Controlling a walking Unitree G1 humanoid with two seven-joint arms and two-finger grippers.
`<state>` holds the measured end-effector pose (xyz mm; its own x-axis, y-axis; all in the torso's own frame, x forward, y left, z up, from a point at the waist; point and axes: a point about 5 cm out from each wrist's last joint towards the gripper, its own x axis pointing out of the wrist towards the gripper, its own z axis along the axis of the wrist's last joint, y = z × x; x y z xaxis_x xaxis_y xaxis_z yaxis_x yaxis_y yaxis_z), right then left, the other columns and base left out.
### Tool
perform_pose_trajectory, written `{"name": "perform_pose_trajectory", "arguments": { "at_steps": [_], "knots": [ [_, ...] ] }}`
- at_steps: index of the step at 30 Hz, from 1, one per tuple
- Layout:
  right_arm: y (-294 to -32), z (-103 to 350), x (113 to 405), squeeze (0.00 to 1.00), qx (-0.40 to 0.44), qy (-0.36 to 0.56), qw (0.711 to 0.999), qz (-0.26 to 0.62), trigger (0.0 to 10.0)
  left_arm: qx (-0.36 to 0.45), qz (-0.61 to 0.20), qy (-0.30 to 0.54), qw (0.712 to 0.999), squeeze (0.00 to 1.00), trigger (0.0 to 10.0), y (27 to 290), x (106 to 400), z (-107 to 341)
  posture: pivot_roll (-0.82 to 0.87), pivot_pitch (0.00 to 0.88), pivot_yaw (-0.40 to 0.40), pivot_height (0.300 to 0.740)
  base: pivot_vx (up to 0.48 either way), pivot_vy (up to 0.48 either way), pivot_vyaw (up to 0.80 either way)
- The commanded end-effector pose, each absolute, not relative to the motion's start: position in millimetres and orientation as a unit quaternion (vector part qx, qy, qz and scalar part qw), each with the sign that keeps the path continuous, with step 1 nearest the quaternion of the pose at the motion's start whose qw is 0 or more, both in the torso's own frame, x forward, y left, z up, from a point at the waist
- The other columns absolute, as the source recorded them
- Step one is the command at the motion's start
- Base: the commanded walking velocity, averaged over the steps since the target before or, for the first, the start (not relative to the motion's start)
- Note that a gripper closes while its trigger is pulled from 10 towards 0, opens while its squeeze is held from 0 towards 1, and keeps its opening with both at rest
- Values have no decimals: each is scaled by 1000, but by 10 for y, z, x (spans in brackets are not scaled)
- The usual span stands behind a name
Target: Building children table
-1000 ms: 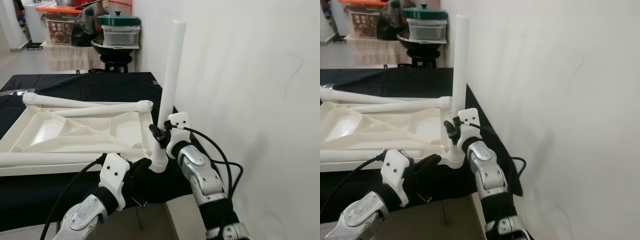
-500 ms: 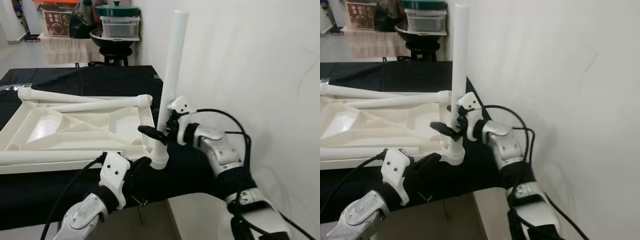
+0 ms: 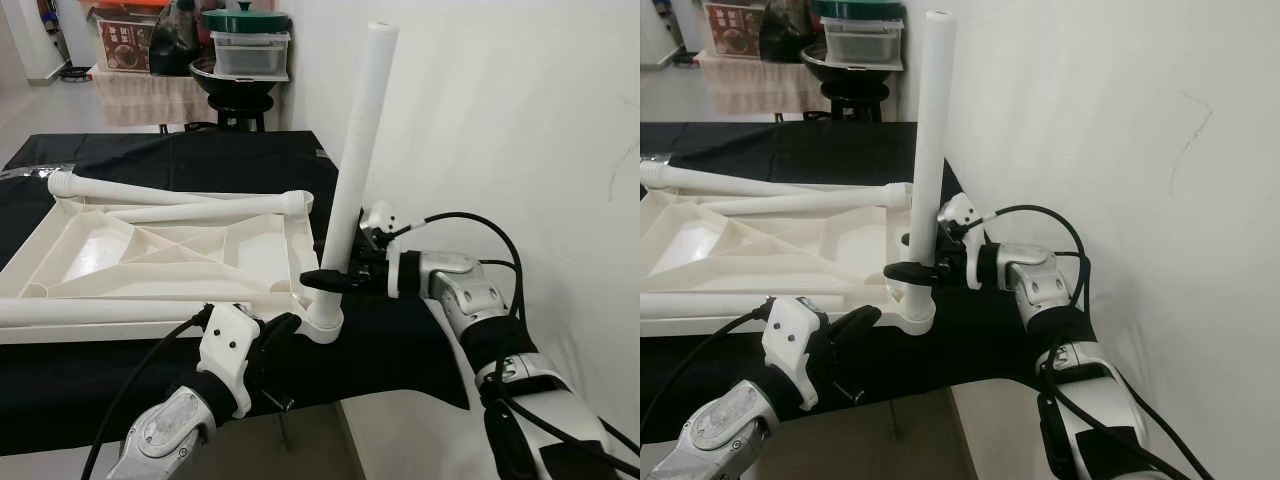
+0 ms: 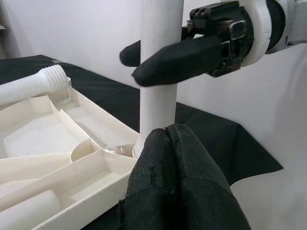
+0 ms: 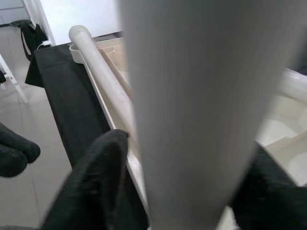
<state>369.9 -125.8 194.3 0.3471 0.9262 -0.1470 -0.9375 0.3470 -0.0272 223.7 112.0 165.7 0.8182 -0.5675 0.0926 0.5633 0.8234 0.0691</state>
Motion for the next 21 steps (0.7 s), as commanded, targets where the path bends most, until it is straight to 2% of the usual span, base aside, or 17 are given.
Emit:
{"name": "perform_pose_trajectory", "arguments": {
  "at_steps": [1, 2, 4, 6, 7, 9, 10, 11, 12, 13, 14, 15, 17, 21],
  "knots": [
    [-1271, 1916, 3674, 0, -45, 47, 813, 579, 0, 20, -296, -54, 954, 0, 10000, 1115, 2243, 1649, 11, 6, -105, 740, 0, 0, 0],
    [-1271, 1916, 3674, 0, -45, 47, 813, 579, 0, 20, -296, -54, 954, 0, 10000, 1115, 2243, 1649, 11, 6, -105, 740, 0, 0, 0],
    [-1351, 1918, 3664, 0, -46, 32, 835, 548, 0, 19, -297, -55, 953, 0, 10000, 1115, 2240, 1656, -1, 14, -95, 740, 0, 0, 0],
    [-1351, 1918, 3664, 0, -46, 32, 835, 548, 0, 19, -297, -55, 953, 0, 10000, 1115, 2240, 1656, -1, 14, -95, 740, 0, 0, 0],
    [-1354, 1803, 3581, 0, -52, 41, 862, 502, 0, 19, -298, -55, 953, 0, 10000, 1123, 2233, 1670, -7, 28, -94, 740, 0, 0, 0],
    [-1333, 1744, 3536, 0, -53, 48, 870, 488, 0, 19, -298, -55, 953, 0, 10000, 1126, 2230, 1673, -7, 28, -94, 740, 0, 0, 0],
    [-1250, 1626, 3526, 0, -47, 67, 904, 419, 0, 19, -298, -55, 953, 0, 10000, 1139, 2225, 1678, -12, 36, -96, 740, 0, 0, 0],
    [-1161, 1453, 3479, 0, -11, 93, 960, 265, 0, 20, -297, -55, 953, 0, 10000, 1154, 2227, 1684, -27, 43, -87, 740, 0, 0, 0],
    [-1161, 1453, 3479, 0, -11, 93, 960, 265, 0, 20, -297, -55, 953, 0, 10000, 1154, 2227, 1684, -27, 43, -87, 740, 0, 0, 0],
    [-1153, 1334, 3409, 0, 11, 121, 982, 145, 0, 20, -297, -55, 953, 0, 10000, 1163, 2227, 1689, -30, 46, -85, 740, 0, 0, 0],
    [-987, 1241, 3275, 0, 16, 124, 984, 127, 0, 20, -296, -55, 953, 0, 10000, 1168, 2233, 1691, -20, 47, -77, 740, 0, 0, 0],
    [-987, 1241, 3275, 0, 16, 124, 984, 127, 0, 20, -296, -55, 953, 0, 10000, 1168, 2233, 1691, -20, 47, -77, 740, 0, 0, 0],
    [-674, 1158, 3170, 0, 15, 122, 974, 192, 0, 21, -297, -54, 953, 0, 10000, 1171, 2238, 1689, -22, 41, -72, 740, 0, 0, 0],
    [-597, 1225, 3248, 0, 1, 95, 972, 215, 0, 21, -299, -53, 953, 0, 10000, 1164, 2245, 1682, -20, 35, -74, 740, 0, 0, 0]
  ]
}}
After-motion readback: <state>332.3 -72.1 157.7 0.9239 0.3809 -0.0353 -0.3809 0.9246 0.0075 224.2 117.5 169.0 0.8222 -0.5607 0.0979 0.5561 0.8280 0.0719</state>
